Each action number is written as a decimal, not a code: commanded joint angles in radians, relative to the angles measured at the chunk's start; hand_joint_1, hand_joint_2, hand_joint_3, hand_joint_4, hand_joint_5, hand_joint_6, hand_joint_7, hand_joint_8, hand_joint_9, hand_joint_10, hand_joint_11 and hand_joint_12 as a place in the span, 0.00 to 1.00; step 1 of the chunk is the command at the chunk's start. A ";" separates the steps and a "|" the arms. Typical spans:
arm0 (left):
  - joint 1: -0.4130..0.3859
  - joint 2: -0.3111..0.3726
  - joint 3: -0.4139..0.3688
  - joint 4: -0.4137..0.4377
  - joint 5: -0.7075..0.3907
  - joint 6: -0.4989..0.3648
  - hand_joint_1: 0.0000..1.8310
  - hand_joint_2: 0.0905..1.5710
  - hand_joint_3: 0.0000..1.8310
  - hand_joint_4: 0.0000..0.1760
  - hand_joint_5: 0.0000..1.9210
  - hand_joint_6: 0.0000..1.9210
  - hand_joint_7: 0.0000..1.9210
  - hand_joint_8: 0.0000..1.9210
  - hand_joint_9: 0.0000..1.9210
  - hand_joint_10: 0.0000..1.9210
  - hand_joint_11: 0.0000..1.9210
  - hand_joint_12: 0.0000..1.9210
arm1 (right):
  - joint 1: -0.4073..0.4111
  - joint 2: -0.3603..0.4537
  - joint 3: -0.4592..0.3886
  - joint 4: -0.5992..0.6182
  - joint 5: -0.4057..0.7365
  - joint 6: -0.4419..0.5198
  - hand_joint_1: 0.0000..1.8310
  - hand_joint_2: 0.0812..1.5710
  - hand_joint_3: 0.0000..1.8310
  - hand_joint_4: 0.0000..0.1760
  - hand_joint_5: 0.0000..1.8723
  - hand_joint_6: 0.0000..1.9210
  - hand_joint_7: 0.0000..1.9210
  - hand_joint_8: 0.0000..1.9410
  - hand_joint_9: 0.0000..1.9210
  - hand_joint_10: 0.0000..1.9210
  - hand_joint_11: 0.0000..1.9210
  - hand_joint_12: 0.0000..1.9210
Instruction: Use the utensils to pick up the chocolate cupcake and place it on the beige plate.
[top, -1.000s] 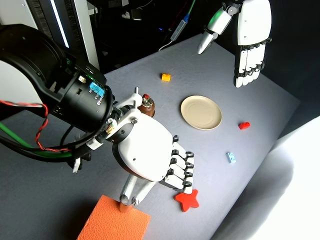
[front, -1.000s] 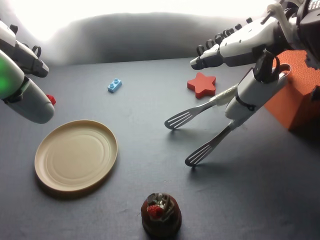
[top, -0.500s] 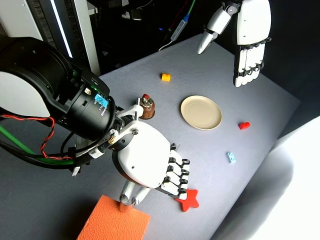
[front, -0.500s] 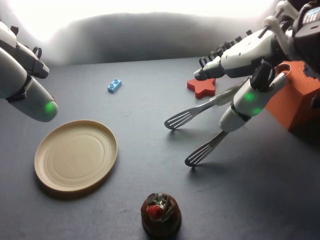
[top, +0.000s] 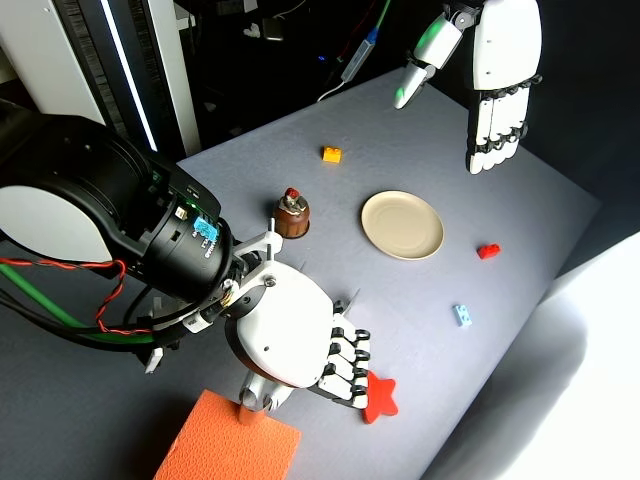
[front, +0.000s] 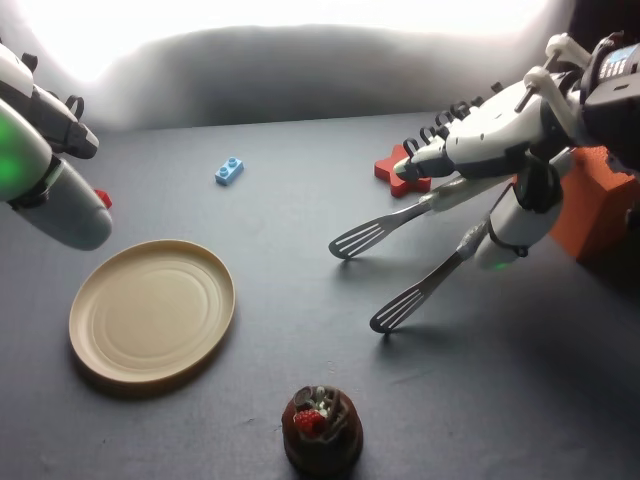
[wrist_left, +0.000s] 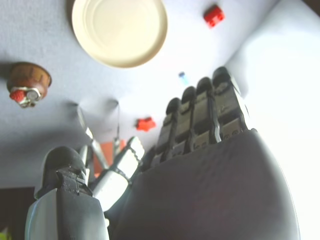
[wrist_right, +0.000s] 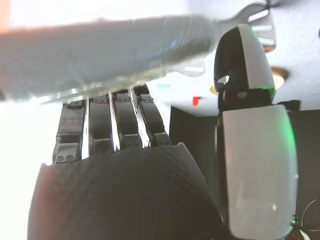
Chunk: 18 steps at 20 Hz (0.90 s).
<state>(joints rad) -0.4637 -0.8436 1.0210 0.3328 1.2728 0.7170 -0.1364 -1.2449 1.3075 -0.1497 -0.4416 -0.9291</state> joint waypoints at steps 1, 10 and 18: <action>-0.012 0.012 -0.004 0.029 -0.038 0.001 0.17 0.61 0.00 0.00 0.00 0.00 0.00 0.00 0.00 0.00 0.00 0.00 | 0.004 0.003 0.007 -0.009 0.082 -0.004 0.52 0.61 0.00 0.00 0.01 0.00 0.00 0.00 0.00 0.00 0.00 0.00; -0.010 0.013 -0.007 0.029 -0.037 -0.002 0.17 0.62 0.00 0.00 0.00 0.00 0.00 0.00 0.00 0.00 0.00 0.00 | -0.021 -0.020 0.026 -0.009 0.090 -0.003 0.56 0.64 0.00 0.00 0.03 0.01 0.01 0.00 0.02 0.01 0.02 0.01; -0.011 0.014 -0.017 0.029 -0.037 -0.003 0.17 0.62 0.00 0.00 0.00 0.00 0.00 0.00 0.00 0.00 0.00 0.00 | -0.027 -0.036 0.049 -0.007 0.058 0.068 0.56 0.68 0.00 0.00 0.03 0.00 0.02 0.00 0.02 0.00 0.00 0.10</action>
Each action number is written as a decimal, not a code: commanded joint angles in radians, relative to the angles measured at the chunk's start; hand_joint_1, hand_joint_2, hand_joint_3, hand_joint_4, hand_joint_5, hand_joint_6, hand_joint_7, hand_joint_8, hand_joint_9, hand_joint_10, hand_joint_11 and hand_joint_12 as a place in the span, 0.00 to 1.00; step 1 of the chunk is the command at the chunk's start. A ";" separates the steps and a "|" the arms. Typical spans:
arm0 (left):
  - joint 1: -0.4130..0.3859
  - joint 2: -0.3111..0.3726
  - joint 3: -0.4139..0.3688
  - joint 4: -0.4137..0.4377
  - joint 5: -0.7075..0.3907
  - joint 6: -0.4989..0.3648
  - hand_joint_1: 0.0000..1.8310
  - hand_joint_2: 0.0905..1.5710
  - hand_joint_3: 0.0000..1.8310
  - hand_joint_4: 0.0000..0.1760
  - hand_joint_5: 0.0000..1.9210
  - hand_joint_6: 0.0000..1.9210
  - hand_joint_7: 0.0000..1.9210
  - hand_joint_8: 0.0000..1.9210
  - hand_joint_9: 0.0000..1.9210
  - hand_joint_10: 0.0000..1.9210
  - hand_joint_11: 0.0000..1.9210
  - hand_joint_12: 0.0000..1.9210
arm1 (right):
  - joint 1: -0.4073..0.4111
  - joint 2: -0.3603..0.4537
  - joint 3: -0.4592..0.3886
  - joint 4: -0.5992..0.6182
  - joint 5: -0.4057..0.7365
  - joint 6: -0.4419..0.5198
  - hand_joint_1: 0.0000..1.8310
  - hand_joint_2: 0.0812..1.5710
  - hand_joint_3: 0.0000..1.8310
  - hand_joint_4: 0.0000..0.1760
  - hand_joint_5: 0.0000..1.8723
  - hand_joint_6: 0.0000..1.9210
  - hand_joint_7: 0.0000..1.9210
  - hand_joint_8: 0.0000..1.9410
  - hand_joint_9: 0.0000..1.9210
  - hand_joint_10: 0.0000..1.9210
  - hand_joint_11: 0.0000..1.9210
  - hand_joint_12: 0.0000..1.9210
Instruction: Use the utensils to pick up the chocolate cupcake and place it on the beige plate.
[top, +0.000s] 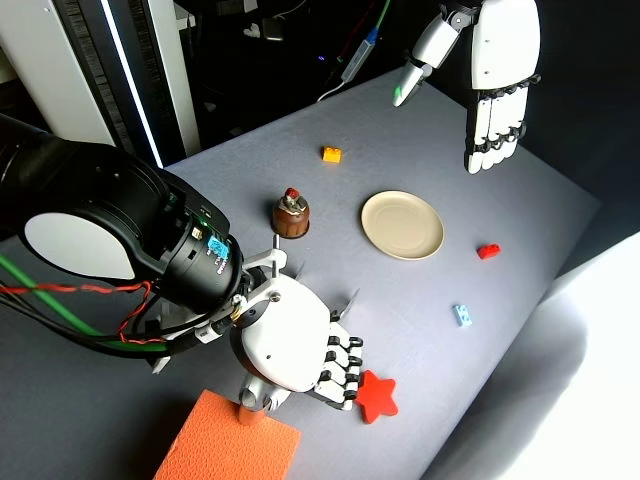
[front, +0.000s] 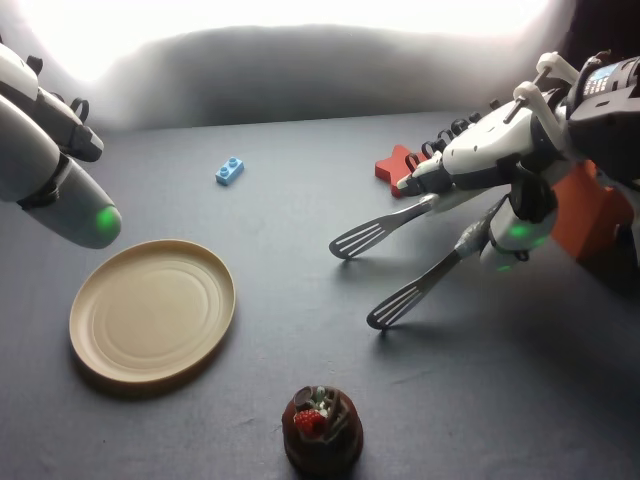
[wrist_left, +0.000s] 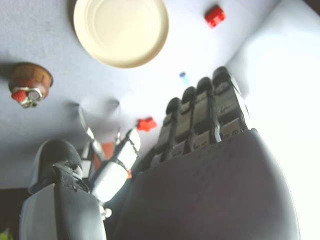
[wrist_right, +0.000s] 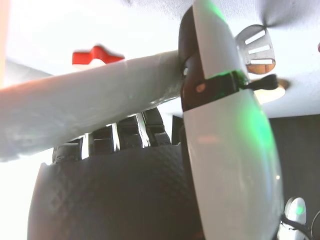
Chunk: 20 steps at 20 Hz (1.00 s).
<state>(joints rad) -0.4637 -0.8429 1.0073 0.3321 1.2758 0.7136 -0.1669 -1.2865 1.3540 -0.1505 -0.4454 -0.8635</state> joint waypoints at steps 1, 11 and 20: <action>-0.011 0.014 -0.003 0.030 -0.040 0.000 0.18 0.61 0.00 0.00 0.00 0.00 0.00 0.00 0.00 0.00 0.00 0.00 | 0.003 0.005 0.003 -0.006 0.061 0.015 0.57 0.67 0.00 0.00 0.04 0.00 0.02 0.00 0.03 0.00 0.00 0.12; -0.010 0.014 -0.004 0.030 -0.039 0.000 0.18 0.61 0.00 0.00 0.00 0.00 0.00 0.00 0.00 0.00 0.00 0.00 | 0.007 0.003 0.003 0.065 0.026 0.035 0.57 0.69 0.00 0.00 0.10 0.00 0.10 0.01 0.11 0.01 0.00 0.35; -0.010 0.014 -0.004 0.030 -0.038 -0.002 0.16 0.62 0.00 0.00 0.00 0.00 0.00 0.00 0.00 0.00 0.00 0.00 | 0.015 0.006 0.003 0.065 0.045 0.021 0.60 0.67 0.00 0.00 0.23 0.01 0.25 0.01 0.27 0.03 0.01 0.59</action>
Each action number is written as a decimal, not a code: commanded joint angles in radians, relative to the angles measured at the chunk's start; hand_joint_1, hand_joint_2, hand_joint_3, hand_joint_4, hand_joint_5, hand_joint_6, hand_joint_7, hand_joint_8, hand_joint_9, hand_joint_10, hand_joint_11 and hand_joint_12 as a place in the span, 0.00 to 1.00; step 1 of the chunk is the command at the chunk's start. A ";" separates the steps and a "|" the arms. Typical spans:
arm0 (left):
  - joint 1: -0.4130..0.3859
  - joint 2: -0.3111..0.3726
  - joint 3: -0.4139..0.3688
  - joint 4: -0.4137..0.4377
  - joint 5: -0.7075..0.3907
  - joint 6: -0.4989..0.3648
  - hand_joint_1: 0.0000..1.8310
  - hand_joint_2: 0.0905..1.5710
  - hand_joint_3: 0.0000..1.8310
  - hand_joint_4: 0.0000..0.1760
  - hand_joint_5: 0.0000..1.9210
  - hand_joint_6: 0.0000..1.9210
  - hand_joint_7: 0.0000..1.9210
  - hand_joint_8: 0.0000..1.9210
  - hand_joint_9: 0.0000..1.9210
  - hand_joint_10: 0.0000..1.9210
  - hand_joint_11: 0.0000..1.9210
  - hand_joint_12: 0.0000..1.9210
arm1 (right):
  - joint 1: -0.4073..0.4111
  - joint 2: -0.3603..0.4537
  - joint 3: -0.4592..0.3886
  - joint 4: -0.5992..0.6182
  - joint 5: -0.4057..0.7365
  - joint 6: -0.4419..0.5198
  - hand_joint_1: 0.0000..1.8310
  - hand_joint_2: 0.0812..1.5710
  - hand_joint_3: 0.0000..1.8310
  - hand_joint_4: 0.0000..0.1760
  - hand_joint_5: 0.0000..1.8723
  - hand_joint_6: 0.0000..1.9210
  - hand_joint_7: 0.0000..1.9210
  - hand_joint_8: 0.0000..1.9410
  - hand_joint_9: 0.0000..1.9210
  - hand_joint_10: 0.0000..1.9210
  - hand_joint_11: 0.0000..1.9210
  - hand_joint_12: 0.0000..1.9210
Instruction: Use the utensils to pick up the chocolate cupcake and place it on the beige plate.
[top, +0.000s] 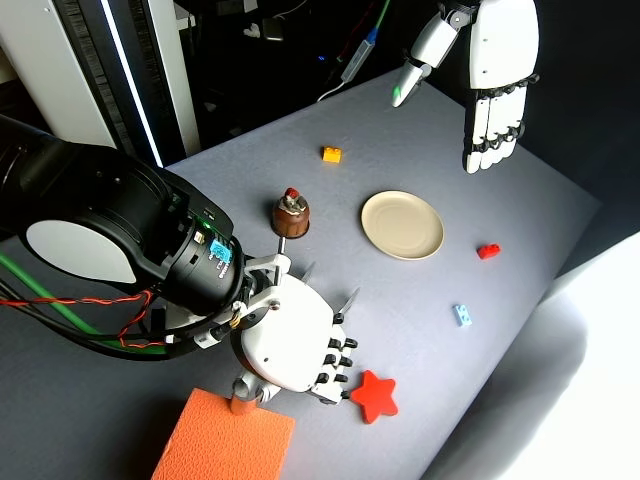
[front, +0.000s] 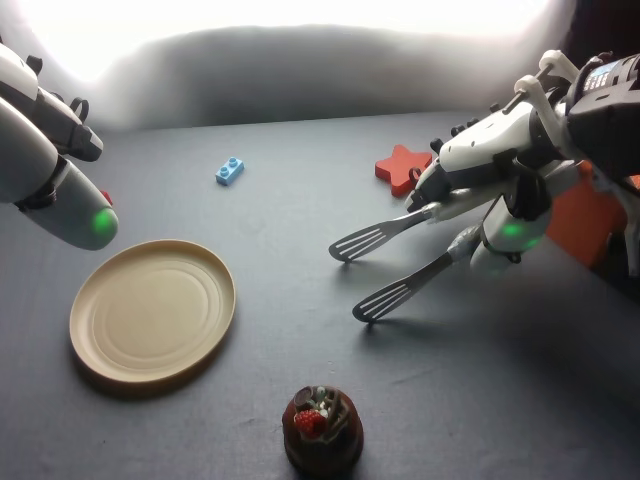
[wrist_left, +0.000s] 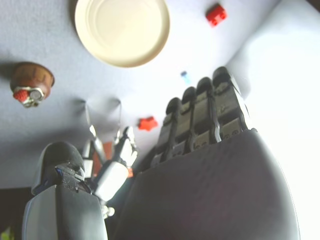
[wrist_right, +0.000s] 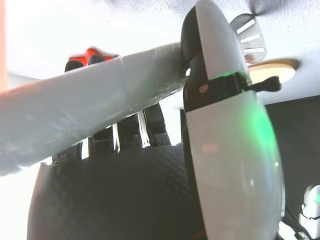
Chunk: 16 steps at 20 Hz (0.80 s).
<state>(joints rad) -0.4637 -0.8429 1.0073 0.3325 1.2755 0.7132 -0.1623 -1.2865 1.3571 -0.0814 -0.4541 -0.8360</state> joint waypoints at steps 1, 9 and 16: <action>-0.010 0.014 -0.005 0.029 -0.038 -0.002 0.16 0.62 0.00 0.00 0.00 0.00 0.00 0.00 0.00 0.00 0.00 0.00 | 0.009 0.006 0.000 -0.004 0.054 -0.010 0.60 0.67 0.00 0.00 0.23 0.01 0.25 0.01 0.27 0.03 0.01 0.59; -0.010 0.014 -0.005 0.029 -0.037 -0.002 0.17 0.61 0.00 0.00 0.00 0.00 0.00 0.00 0.00 0.00 0.00 0.00 | 0.008 0.008 -0.001 -0.004 0.068 -0.023 0.66 0.65 0.00 0.00 0.36 0.01 0.38 0.03 0.20 0.51 0.08 0.74; -0.010 0.014 -0.005 0.029 -0.036 -0.002 0.16 0.61 0.00 0.00 0.00 0.00 0.00 0.00 0.00 0.00 0.00 0.00 | 0.010 0.010 -0.004 -0.004 0.077 -0.034 0.65 0.67 0.00 0.00 0.41 0.02 0.26 0.48 0.18 0.65 0.09 0.86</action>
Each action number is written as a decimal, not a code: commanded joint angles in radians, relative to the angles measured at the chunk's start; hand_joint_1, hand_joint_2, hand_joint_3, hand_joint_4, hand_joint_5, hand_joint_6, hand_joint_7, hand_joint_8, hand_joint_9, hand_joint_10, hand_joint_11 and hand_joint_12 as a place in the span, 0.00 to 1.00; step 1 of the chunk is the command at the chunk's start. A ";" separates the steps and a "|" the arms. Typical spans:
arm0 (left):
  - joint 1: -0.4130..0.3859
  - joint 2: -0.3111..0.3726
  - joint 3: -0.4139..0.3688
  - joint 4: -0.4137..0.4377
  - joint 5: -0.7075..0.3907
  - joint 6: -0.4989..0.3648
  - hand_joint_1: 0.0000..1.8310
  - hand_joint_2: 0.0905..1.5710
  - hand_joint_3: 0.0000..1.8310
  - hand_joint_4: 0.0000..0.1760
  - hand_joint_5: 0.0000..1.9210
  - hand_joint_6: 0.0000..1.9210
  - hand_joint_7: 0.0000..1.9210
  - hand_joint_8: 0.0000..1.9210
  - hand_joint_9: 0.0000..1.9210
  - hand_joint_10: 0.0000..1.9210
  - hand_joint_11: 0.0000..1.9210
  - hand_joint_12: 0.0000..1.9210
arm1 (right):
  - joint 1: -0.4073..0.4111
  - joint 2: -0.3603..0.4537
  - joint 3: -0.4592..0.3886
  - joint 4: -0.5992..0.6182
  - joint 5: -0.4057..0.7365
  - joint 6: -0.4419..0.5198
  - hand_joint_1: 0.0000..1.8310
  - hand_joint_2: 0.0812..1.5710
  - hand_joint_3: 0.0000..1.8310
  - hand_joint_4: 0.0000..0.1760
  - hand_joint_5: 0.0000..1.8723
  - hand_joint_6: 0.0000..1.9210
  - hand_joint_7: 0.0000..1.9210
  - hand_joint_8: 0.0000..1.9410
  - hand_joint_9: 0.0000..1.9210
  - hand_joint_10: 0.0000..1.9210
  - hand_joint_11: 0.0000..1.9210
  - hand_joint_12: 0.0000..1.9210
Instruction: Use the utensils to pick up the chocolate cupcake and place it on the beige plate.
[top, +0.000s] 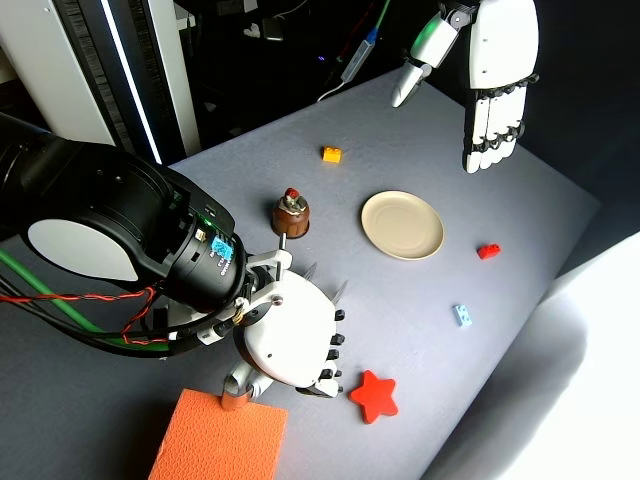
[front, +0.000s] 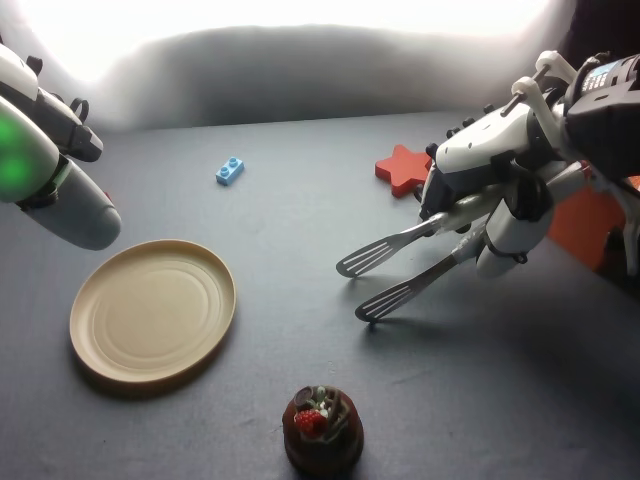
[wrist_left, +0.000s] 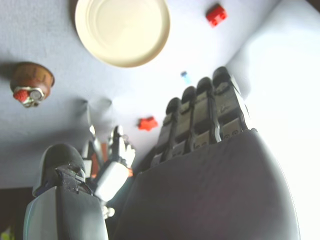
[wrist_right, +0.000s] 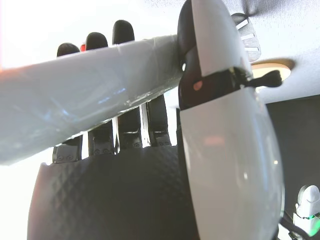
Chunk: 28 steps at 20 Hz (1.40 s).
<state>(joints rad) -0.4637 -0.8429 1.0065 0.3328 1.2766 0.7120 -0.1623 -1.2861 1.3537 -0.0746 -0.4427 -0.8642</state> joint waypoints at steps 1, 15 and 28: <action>-0.010 0.014 -0.004 0.029 -0.038 -0.001 0.16 0.61 0.00 0.00 0.00 0.00 0.00 0.00 0.00 0.00 0.00 0.00 | 0.011 0.010 -0.001 -0.011 0.066 -0.006 0.65 0.67 0.00 0.00 0.41 0.02 0.26 0.48 0.18 0.65 0.09 0.86; -0.008 0.014 -0.004 0.029 -0.033 -0.001 0.18 0.61 0.00 0.00 0.00 0.00 0.00 0.00 0.00 0.00 0.00 0.00 | 0.033 0.027 -0.037 -0.011 0.085 -0.011 0.63 0.80 0.00 0.00 0.39 0.65 0.35 0.83 0.20 0.76 0.15 0.90; -0.007 0.015 -0.004 0.029 -0.032 -0.001 0.17 0.61 0.00 0.00 0.00 0.00 0.00 0.00 0.00 0.00 0.00 0.00 | 0.048 0.059 -0.103 -0.011 0.078 -0.007 0.63 0.80 0.00 0.00 0.37 0.65 0.36 0.84 0.20 0.77 0.15 0.90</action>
<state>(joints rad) -0.4633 -0.8387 1.0065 0.3325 1.2865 0.7113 -0.1268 -1.2285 1.2430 -0.0822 -0.4500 -0.8711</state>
